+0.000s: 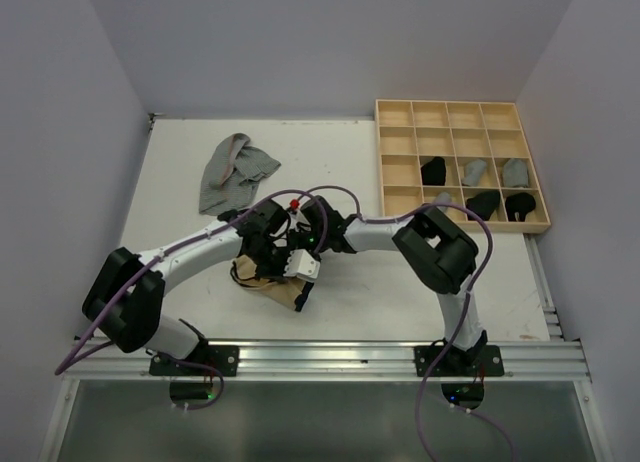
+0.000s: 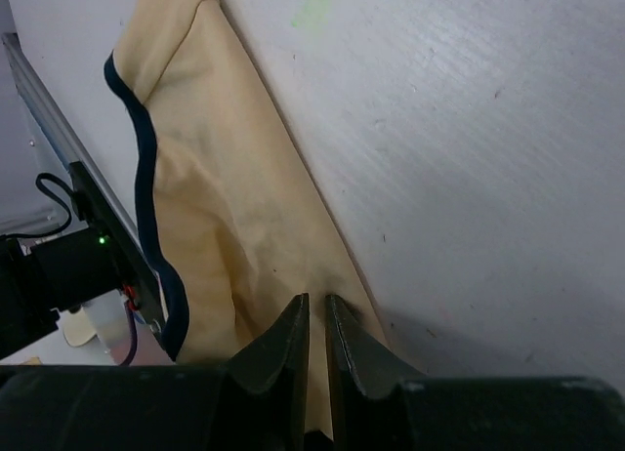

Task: Roll the underwear
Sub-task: Fold the underwear

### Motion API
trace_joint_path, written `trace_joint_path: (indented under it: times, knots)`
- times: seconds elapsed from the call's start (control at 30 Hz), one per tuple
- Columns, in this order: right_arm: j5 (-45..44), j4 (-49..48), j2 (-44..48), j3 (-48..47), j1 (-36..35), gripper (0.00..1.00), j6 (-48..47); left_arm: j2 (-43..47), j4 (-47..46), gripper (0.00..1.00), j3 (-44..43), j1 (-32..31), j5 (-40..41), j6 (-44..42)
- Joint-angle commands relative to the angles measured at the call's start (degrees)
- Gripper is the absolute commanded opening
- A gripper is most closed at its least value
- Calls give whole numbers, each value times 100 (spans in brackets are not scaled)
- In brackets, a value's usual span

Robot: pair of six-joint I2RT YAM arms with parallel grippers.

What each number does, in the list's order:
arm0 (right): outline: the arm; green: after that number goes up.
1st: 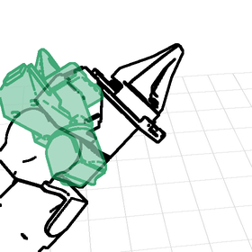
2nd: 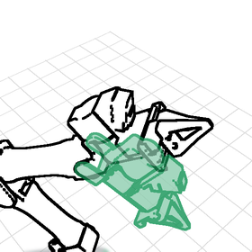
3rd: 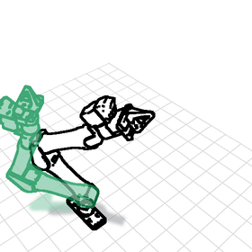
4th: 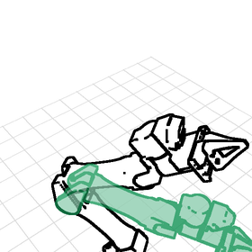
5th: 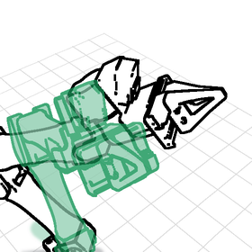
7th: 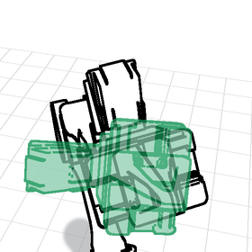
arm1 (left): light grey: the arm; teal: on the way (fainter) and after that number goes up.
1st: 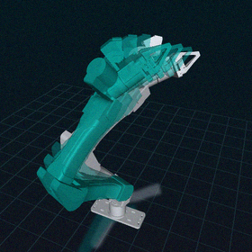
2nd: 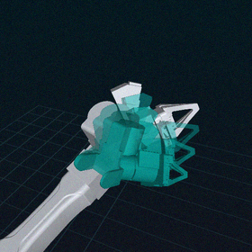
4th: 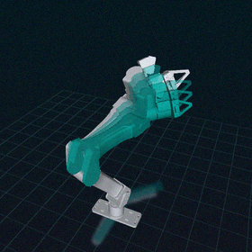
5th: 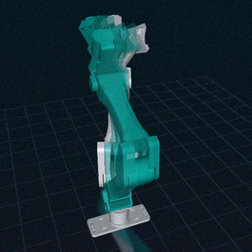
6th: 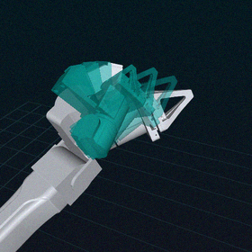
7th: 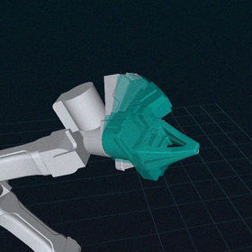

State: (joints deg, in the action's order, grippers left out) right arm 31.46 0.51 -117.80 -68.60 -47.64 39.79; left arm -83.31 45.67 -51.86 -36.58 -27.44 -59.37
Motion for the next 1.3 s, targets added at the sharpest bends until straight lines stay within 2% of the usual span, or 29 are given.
trace_joint_path:
  times: [0.0, 0.13, 0.27, 0.57, 1.27]
  knots:
    - [-61, 142, 432, 127, 122, 17, -165, -80, -225, 5, -158, -34, -59, 5]
    - [-201, 334, 714, 49, 378, 17, -147, -80, -217, 5, -149, -34, -60, 14]
    - [-360, 738, 452, -241, 466, 17, -322, -80, -208, 5, -158, -34, -7, -4]
    - [-132, 476, -191, -171, 378, 14, -226, -299, -295, 6, -369, -25, 168, 49]
    - [70, 423, -437, -154, 369, 12, -340, -775, -726, 5, -686, 274, 319, 145]
